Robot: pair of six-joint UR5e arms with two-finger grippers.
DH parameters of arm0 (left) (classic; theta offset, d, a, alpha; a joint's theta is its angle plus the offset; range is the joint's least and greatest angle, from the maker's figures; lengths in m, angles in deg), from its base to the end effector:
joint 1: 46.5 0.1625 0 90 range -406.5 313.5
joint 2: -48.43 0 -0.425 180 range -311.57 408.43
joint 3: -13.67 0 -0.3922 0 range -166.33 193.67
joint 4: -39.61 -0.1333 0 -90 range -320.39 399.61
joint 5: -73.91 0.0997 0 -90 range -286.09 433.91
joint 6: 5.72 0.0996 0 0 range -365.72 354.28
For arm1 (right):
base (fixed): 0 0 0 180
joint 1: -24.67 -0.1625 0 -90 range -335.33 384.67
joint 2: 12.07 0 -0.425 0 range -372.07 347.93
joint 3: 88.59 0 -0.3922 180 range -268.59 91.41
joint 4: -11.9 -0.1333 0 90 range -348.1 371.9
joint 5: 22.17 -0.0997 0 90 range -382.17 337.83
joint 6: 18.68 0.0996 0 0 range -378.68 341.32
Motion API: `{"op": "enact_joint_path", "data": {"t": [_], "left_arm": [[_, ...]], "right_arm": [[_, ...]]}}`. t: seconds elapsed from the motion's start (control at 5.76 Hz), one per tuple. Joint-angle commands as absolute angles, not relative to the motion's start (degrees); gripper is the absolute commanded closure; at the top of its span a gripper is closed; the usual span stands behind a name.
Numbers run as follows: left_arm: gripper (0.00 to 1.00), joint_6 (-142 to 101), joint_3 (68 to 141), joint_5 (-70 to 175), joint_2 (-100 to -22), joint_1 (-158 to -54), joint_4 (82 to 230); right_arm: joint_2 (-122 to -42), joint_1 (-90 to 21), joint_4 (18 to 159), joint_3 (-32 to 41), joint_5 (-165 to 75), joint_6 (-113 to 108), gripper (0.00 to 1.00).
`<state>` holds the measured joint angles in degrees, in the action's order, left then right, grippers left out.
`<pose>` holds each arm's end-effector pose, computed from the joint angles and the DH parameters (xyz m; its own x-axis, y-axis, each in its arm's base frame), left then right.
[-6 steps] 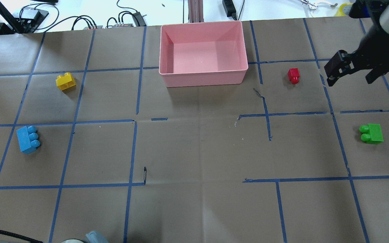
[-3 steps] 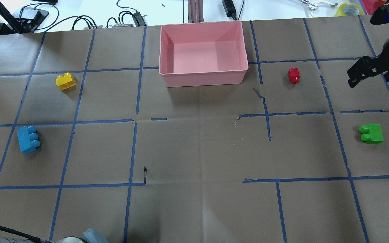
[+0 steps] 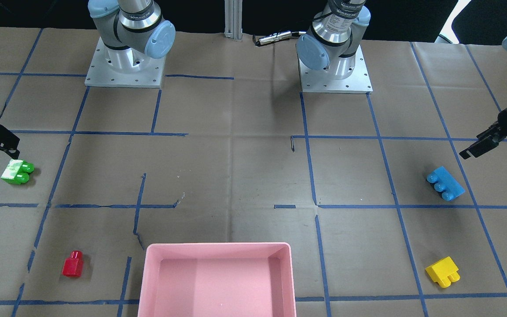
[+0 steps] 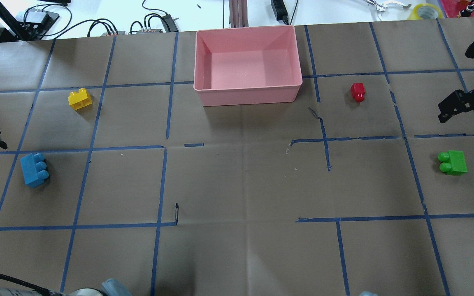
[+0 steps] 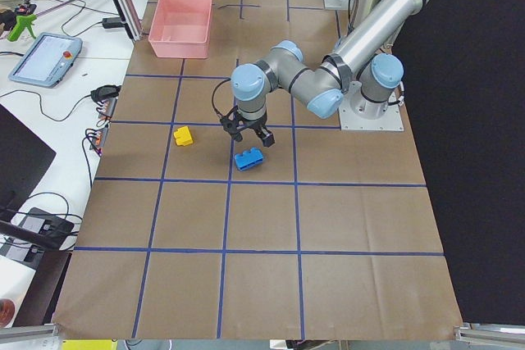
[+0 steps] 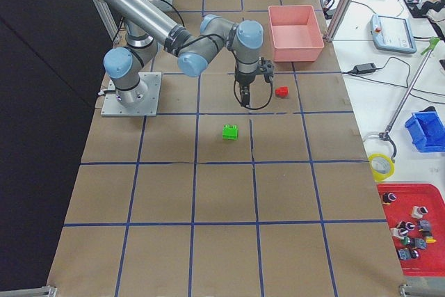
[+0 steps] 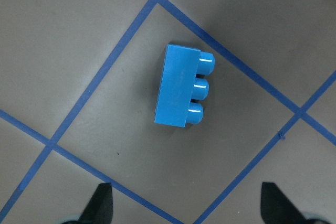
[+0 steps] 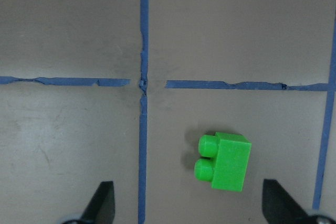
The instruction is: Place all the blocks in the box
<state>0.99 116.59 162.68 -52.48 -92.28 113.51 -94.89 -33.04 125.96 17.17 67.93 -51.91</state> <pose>0.2688 -0.4704 0.3093 -0.7903 -0.6116 0.0368 -0.6029 0.7870 0.1311 -0.1631 -0.5073 0.3337 -0.9998 -0.0163 0.0122 -0.0165 0.9997 -0.0154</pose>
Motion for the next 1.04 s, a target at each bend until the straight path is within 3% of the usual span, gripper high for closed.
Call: {"op": "enact_joint_path", "data": {"t": [0.0,0.87], "left_arm": [[0.00,1.40,122.80,162.68,-55.79,-92.29,99.20],[0.00,1.49,124.59,162.07,-65.65,-92.81,81.63]], "right_arm": [[-93.37,-31.66,132.19,19.94,68.88,-49.72,0.01],[-85.13,-29.39,140.39,23.91,69.85,-48.21,0.01]]}}
